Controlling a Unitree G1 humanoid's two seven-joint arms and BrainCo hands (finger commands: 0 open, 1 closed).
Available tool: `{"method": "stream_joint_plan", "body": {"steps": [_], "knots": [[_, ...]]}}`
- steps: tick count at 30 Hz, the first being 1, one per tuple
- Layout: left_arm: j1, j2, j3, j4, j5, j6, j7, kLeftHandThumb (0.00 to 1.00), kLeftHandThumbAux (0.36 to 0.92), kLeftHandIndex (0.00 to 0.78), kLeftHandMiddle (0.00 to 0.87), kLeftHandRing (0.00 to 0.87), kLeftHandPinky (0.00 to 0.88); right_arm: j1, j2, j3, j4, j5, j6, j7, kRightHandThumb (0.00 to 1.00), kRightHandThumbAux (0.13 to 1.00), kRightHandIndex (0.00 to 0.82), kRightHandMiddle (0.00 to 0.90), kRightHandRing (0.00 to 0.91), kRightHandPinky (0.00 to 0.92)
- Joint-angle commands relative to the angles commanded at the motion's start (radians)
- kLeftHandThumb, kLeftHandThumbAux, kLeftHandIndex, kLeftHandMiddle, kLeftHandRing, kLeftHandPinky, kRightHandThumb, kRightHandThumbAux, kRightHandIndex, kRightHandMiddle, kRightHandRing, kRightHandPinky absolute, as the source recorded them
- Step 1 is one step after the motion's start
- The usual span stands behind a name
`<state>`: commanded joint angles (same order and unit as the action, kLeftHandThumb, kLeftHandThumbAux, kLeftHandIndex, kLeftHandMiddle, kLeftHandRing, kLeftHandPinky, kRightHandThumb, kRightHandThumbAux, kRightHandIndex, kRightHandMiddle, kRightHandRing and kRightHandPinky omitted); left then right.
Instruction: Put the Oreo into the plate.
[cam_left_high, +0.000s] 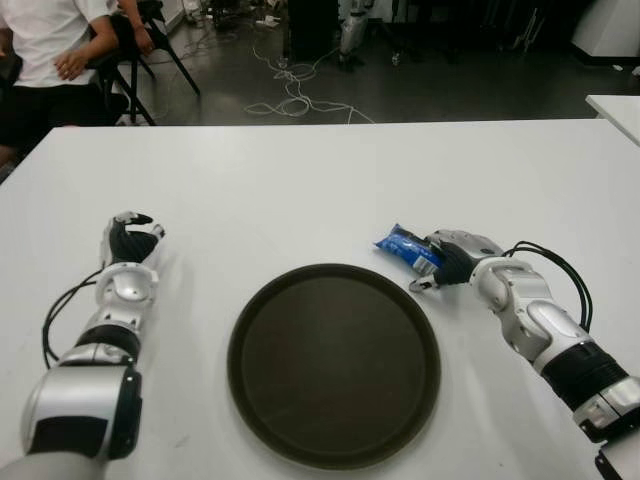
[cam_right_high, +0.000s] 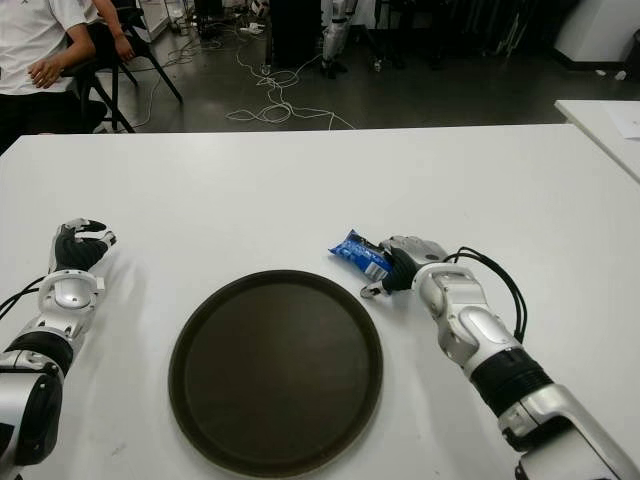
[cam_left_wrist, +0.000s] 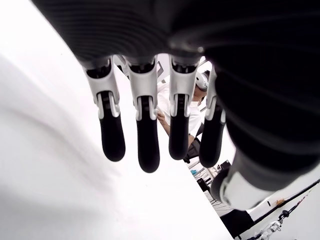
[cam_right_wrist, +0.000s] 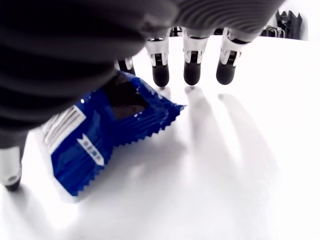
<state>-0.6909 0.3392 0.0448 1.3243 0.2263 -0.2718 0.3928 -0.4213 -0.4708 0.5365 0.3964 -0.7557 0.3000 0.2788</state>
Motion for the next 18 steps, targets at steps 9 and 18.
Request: {"method": "stream_joint_plan", "body": {"steps": [9, 18], "knots": [[-0.002, 0.0, -0.004, 0.0, 0.004, 0.006, 0.0, 0.674, 0.721, 0.398, 0.291, 0.333, 0.365, -0.003, 0.01, -0.004, 0.008, 0.008, -0.016, -0.021, 0.03, 0.551, 0.0, 0.0, 0.0, 0.045], [-0.002, -0.002, -0.001, 0.0, -0.001, 0.006, -0.002, 0.675, 0.72, 0.399, 0.3, 0.335, 0.348, -0.015, 0.031, -0.019, 0.05, 0.019, -0.041, -0.05, 0.011, 0.553, 0.0, 0.0, 0.0, 0.025]]}}
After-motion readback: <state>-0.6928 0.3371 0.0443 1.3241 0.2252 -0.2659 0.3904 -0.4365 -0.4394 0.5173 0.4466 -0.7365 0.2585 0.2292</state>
